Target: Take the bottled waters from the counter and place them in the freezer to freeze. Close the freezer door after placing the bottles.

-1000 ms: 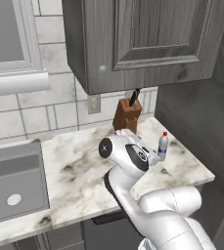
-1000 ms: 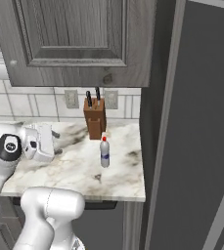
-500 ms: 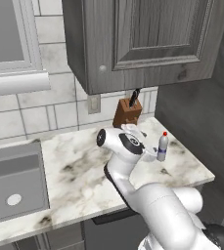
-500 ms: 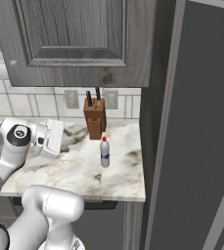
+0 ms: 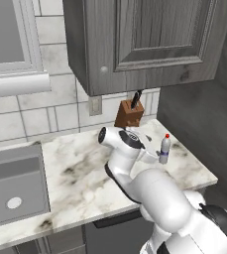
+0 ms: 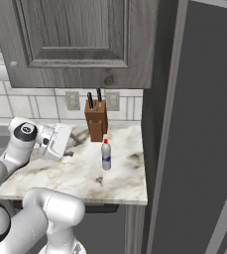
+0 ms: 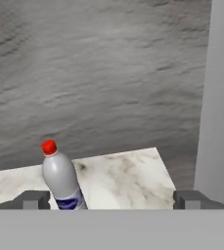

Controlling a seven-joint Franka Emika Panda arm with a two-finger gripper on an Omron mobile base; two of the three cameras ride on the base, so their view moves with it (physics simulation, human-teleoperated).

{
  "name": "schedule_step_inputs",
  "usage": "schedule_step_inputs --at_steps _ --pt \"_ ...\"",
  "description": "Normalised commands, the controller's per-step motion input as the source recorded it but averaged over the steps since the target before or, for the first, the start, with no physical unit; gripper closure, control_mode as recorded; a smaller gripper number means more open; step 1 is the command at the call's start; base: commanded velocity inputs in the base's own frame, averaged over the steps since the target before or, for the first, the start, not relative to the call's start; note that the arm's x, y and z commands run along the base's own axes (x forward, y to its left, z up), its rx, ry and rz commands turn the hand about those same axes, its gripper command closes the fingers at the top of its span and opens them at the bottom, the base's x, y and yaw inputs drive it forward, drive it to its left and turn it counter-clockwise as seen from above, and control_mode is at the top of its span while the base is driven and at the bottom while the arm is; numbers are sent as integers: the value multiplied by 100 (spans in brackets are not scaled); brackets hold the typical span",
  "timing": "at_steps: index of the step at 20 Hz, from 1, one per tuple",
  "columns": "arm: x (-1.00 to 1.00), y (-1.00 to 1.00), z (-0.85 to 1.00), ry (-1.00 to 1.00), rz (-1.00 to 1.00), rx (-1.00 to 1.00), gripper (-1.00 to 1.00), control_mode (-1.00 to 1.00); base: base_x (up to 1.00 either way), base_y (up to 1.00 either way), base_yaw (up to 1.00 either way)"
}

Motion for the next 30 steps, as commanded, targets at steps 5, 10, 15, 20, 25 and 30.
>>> schedule_step_inputs --at_steps 5,10,15,20,25,30 --pt "0 -29 -24 0 0 0 -100 -100 0 0 0" --pt "9 -12 -14 0 0 0 -100 -100 0 0 0" --pt "8 -17 -12 0 0 0 -100 -100 0 0 0" --pt "18 -13 -9 0 0 0 -100 -100 0 0 0" --pt "21 -7 -11 0 0 0 -100 -100 0 0 0" --pt "1 -1 -9 1 0 0 -100 -100 0 0 0"
